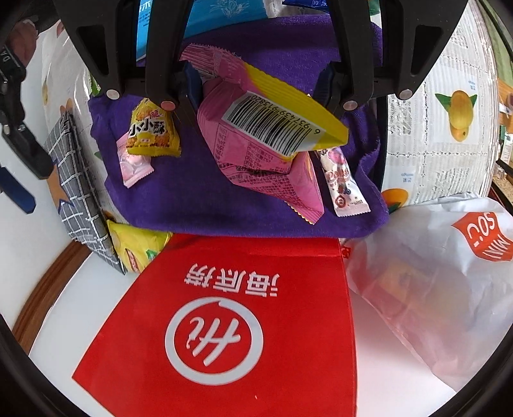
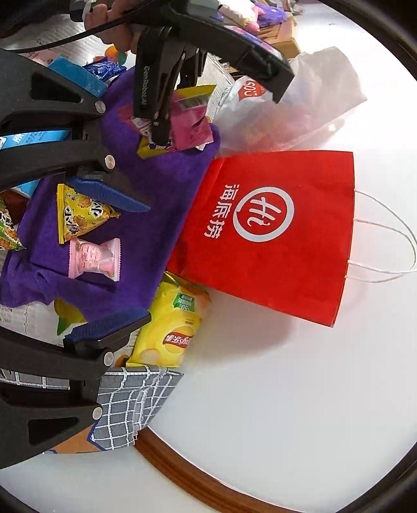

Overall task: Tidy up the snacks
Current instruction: 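Open the right tool to drop the yellow cracker bag while the left tool releases the pink-and-yellow bag, then grasp the green cracker bag with the right tool while the left tool moves to the pile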

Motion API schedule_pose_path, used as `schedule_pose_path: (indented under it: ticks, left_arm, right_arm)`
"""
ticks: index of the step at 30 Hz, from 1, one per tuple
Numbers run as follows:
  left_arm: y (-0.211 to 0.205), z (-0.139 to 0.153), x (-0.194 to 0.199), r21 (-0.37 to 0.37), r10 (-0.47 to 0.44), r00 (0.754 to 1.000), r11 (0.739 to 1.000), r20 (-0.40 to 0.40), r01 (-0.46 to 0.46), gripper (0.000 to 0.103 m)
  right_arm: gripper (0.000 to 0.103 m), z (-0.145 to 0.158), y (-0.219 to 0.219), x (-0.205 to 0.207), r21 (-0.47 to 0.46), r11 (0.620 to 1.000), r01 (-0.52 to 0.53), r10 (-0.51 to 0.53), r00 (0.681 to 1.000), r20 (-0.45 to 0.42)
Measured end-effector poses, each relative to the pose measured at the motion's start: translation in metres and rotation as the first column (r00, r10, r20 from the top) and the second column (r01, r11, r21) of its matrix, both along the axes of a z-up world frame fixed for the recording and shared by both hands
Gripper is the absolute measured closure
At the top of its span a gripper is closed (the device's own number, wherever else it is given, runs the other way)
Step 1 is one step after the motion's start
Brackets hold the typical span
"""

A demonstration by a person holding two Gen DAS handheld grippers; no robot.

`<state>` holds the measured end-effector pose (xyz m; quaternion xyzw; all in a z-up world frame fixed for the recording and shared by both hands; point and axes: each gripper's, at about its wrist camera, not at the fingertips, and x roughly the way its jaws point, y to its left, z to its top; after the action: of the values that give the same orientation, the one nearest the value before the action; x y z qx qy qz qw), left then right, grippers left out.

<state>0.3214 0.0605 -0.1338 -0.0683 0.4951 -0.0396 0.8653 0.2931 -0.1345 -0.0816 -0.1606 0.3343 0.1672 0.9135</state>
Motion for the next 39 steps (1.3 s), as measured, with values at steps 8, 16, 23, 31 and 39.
schedule_pose_path:
  ticks: [8, 16, 23, 31, 39]
  left_arm:
    - [-0.005, -0.011, 0.006, 0.03, -0.009, 0.998, 0.999, -0.062, 0.01, 0.049]
    - [0.003, 0.002, 0.001, -0.028, -0.01, 1.0, 1.0, -0.023, 0.01, 0.034]
    - [0.013, 0.031, -0.013, -0.053, -0.006, 0.998, 0.999, 0.067, 0.01, 0.033]
    - [0.022, 0.057, -0.028, -0.092, -0.011, 0.991, 0.995, 0.131, 0.023, 0.033]
    - [0.031, 0.074, -0.04, -0.136, 0.001, 0.986, 0.99, 0.165, 0.021, 0.033]
  right_arm:
    - [0.041, 0.004, -0.007, -0.001, 0.023, 1.0, 0.004, -0.004, 1.0, 0.004]
    - [0.041, 0.005, -0.003, -0.001, 0.035, 0.999, -0.009, 0.01, 1.0, -0.028]
    - [0.04, 0.014, -0.005, -0.005, 0.127, 0.992, -0.007, 0.013, 0.999, -0.049]
    - [0.04, 0.023, -0.007, -0.013, 0.201, 0.979, 0.035, -0.029, 0.999, -0.028]
    - [0.04, -0.016, -0.037, -0.03, 0.191, 0.968, 0.163, -0.14, 0.982, -0.128]
